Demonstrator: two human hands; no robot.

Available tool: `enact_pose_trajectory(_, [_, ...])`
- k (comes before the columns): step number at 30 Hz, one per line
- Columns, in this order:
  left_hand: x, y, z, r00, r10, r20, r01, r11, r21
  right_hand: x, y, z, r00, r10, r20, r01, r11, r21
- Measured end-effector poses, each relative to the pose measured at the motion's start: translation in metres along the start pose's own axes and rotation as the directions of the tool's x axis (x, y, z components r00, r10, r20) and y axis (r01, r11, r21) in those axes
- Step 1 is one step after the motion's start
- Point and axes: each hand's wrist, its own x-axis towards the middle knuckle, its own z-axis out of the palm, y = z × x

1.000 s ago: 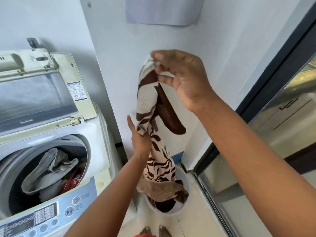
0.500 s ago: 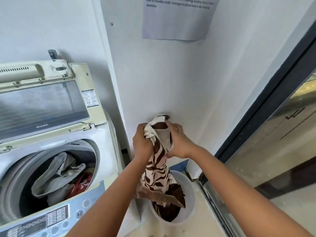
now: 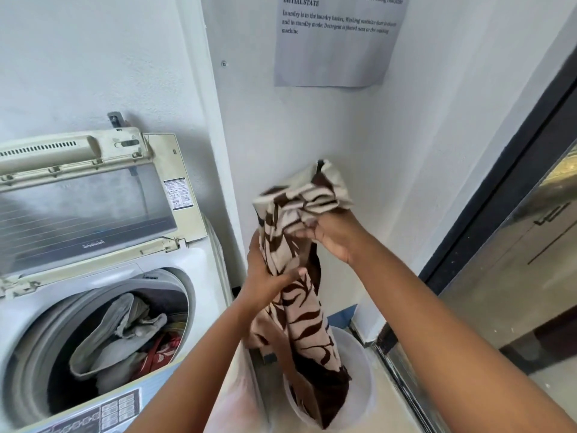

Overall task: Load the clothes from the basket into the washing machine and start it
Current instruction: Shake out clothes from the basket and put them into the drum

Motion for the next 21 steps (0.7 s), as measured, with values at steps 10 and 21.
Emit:
enact_pose_trajectory(10, [0.031,0.033,-0.007,0.951,-0.219,-0.217,0.111,0.900,-0.422,-0.006,0.034,-0.036,0.916,0.359,-0.182,-0.339,0.932,0.132])
enact_pose_trajectory(21, [0.032,0.055,0.015,0.987,-0.077,-0.139,0.062,0.992,-0.108,-0.021,0.074,-0.053,0.995,0.008,-0.099,-0.070,0.762,-0.644])
